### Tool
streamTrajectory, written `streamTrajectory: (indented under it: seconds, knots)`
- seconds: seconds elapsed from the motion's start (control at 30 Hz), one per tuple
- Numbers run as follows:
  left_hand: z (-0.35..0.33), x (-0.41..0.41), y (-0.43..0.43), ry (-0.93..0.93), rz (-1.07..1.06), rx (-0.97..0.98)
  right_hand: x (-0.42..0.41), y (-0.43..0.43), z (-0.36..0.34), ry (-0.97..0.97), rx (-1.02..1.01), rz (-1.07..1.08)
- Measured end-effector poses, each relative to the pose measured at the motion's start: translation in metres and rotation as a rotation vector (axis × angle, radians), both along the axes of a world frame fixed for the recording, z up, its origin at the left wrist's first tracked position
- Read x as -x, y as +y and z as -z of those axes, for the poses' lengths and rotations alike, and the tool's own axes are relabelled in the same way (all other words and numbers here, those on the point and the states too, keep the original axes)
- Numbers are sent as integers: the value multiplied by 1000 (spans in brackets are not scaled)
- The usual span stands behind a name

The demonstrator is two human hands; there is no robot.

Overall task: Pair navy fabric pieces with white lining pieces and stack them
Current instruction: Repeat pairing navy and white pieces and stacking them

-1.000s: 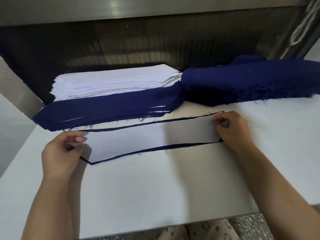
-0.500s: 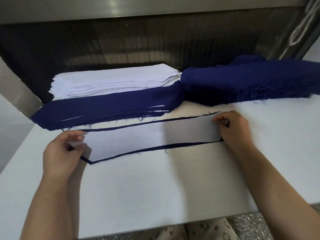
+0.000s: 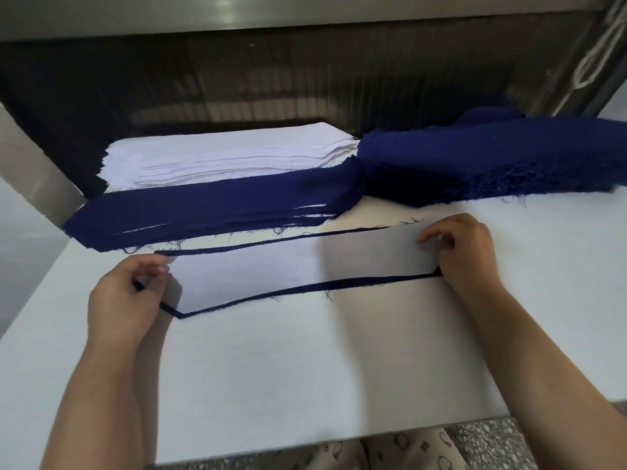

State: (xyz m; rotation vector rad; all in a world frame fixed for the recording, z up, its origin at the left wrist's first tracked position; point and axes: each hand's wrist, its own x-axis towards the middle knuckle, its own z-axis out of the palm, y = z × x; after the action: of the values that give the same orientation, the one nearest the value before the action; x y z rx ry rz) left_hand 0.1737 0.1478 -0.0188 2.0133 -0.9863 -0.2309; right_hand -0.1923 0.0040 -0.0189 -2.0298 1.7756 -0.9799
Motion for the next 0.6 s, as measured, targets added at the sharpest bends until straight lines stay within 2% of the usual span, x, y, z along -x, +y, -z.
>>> streamTrajectory:
  seconds: [0.17, 0.3, 0.43, 0.6]
  knots:
    - [-2, 3, 0, -29, -19, -6, -1, 4, -2, 90, -28, 46]
    - [-2, 7, -1, -67, -122, 53, -9, 4, -7, 188, -16, 108]
    - [-6, 12, -13, -184, -190, 3, -33, -2, -17, 301, 70, 7]
    - [-13, 11, -41, -184, -191, -21, -68, -22, -25, 338, 107, -181]
